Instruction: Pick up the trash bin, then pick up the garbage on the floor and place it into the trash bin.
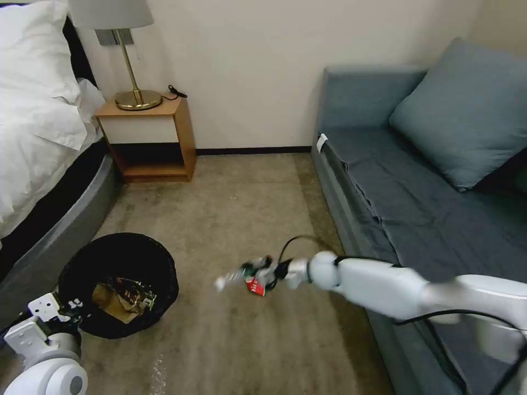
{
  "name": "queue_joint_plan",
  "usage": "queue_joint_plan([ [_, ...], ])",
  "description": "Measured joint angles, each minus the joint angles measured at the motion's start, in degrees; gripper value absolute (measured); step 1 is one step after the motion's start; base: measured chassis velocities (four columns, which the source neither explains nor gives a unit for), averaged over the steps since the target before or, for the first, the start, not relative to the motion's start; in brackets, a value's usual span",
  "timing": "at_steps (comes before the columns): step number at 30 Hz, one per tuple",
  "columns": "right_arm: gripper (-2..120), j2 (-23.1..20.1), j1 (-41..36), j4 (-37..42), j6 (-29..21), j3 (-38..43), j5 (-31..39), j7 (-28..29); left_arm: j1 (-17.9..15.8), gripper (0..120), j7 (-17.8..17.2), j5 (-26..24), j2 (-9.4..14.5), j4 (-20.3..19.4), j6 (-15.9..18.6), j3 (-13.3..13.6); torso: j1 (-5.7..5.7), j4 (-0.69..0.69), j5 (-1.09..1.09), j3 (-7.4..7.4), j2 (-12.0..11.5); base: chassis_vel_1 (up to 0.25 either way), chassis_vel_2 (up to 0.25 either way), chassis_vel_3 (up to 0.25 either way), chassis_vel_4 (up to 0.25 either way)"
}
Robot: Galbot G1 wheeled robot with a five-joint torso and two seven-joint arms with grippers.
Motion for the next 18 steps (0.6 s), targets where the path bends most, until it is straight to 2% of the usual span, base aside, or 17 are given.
queue_joint_plan([
  [5,17,0.7,1.5,5.8,-3.4,3.6,4.4,1.9,-0.5,2,-0.1,0.6,0.0,0.1,0.4,0.9,0.0,0.04,0.0,0.0,0.0,0.0,0.0,0.0,0.0],
  [7,17,3.6,2.3,10.1,-7.1,4.9,8.8,4.3,-1.0,2,-0.4,1.0,-0.2,0.1,0.9,1.7,0.0,0.04,-0.01,0.0,0.0,0.0,0.0,0.0,0.0],
  [8,17,3.6,2.3,10.1,-7.1,4.9,8.8,4.3,-1.0,2,-0.4,1.0,-0.2,0.1,0.9,1.7,0.0,0.04,-0.01,0.0,0.0,0.0,0.0,0.0,0.0],
  [11,17,9.8,2.7,15.6,-11.4,3.0,15.4,7.7,-1.7,2,-0.8,1.1,-0.3,0.0,1.3,2.5,0.0,0.06,-0.01,0.0,0.0,0.0,0.0,0.0,0.0],
  [12,17,9.8,2.7,15.6,-11.4,3.0,15.4,7.7,-1.7,2,-0.8,1.1,-0.3,0.0,1.3,2.5,0.0,0.06,-0.01,0.0,0.0,0.0,0.0,0.0,0.0],
  [14,17,13.7,2.7,17.7,-13.7,-0.5,20.2,10.7,-1.8,2,-0.9,1.1,-0.5,-0.2,1.6,3.0,0.0,0.08,-0.02,0.0,0.0,0.0,0.0,0.0,0.0],
  [15,17,15.9,2.6,17.7,-14.4,-2.4,22.1,12.2,-1.9,2,-0.9,1.1,-0.6,-0.4,1.7,3.2,0.0,0.07,-0.03,0.0,0.0,0.0,0.0,0.0,0.0],
  [16,17,15.9,2.6,17.7,-14.4,-2.4,22.1,12.2,-1.9,2,-0.9,1.1,-0.6,-0.4,1.7,3.2,0.0,0.07,-0.03,0.0,0.0,0.0,0.0,0.0,0.0],
  [18,17,18.9,1.9,15.9,-15.2,-4.5,23.3,13.8,-1.9,2,-1.0,1.0,-0.8,-1.0,1.9,3.5,0.0,0.06,-0.01,0.0,0.0,0.0,0.0,0.0,0.0],
])
